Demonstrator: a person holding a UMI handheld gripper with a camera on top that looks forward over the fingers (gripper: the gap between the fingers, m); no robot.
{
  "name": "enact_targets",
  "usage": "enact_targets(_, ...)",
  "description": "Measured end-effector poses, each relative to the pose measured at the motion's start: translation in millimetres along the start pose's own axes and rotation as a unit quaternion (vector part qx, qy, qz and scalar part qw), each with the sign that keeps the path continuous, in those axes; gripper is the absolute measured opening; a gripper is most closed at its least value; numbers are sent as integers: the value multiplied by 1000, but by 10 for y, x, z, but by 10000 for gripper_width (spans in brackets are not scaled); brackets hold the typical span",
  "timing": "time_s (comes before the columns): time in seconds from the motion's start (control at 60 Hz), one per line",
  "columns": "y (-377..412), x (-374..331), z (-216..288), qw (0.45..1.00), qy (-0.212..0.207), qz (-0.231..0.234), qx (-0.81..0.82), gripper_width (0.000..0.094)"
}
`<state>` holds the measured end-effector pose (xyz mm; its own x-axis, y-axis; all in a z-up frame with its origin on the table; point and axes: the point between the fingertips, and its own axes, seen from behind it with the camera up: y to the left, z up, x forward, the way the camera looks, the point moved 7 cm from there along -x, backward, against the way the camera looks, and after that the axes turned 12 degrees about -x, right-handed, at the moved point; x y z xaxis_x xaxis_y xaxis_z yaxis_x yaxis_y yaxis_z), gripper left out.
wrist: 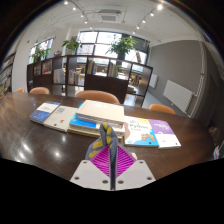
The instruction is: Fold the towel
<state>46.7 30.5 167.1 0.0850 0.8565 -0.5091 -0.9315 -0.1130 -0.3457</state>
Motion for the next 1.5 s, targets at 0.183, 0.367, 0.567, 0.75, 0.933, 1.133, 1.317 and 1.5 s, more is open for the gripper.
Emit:
enact_targets(0.183, -550, 354, -799, 998, 58, 12, 2, 253)
enact_targets(0.367, -676, 113, -788, 999, 39, 18, 7, 669)
enact_targets(0.567, -772, -654, -191, 999, -17, -10, 28, 771)
enact_targets(0.75, -548, -1493, 66, 997, -58, -1, 50, 766)
enact_targets(0.933, -132, -2228, -121, 996, -63, 7, 64, 766)
enact_targets(1.133, 228, -2817, -494, 996, -50, 10, 76, 771)
enact_targets(1.317, 409, -3137, -602, 997, -46, 13, 66, 773)
enact_targets(1.5, 465, -3327, -594, 997, -52, 9, 63, 773)
